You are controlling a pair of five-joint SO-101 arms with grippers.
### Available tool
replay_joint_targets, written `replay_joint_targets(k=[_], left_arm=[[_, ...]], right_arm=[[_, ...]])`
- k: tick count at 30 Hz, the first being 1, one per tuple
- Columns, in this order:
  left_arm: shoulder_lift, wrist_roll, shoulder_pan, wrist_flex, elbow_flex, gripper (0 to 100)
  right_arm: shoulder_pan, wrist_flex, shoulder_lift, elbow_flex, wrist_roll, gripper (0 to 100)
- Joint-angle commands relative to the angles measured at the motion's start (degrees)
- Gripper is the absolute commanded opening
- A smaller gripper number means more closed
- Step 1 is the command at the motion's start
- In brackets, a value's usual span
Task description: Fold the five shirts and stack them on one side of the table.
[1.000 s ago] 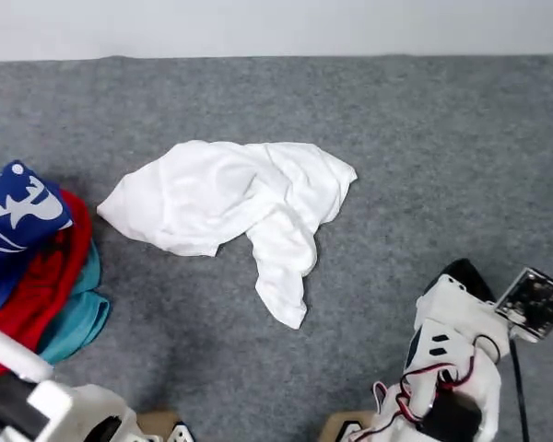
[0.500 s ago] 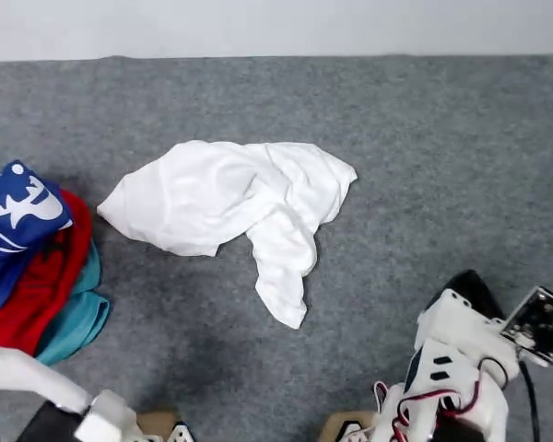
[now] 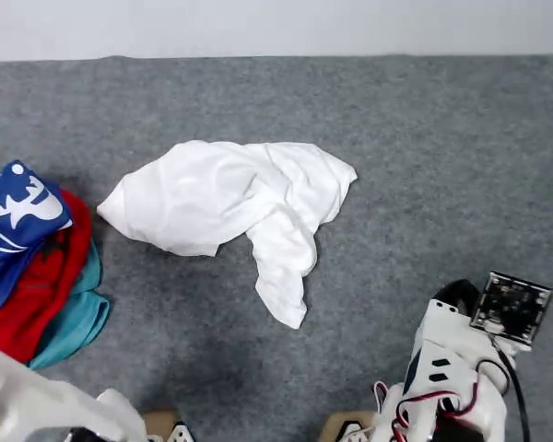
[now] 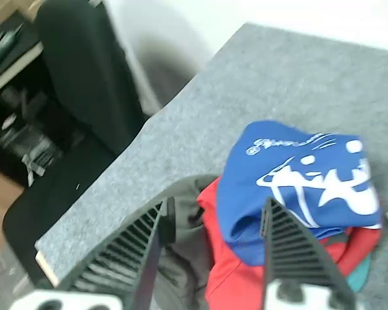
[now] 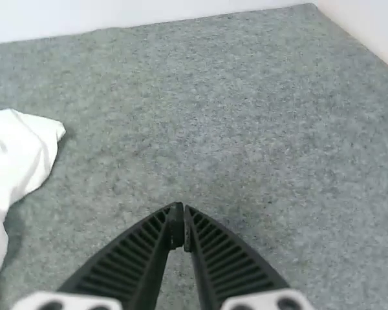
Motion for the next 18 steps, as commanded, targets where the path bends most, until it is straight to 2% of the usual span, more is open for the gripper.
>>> replay_joint_targets(k=[1,4,7,15,18], left_arm=[[-3.16,0.79,6.42,-0.53,-0.13,21],[-3.60,0.97,14.77,3.16,0.13,21],[-4.13,1.05,21.63,2.99,4.35,21],[-4.13,1.05,33.05,2.90,23.78,21],[-3.69,1.05,36.66,2.73,28.79,16]], right_arm=[[-0.22,0.22,0.57,-3.34,1.05,0.9],[-3.56,0.57,0.75,-4.31,0.79,0.9],[-6.99,2.68,3.91,-6.42,0.70,0.9],[-11.91,5.67,26.86,-17.85,0.62,0.9],[-13.41,5.14,33.80,-21.89,0.62,0.9]])
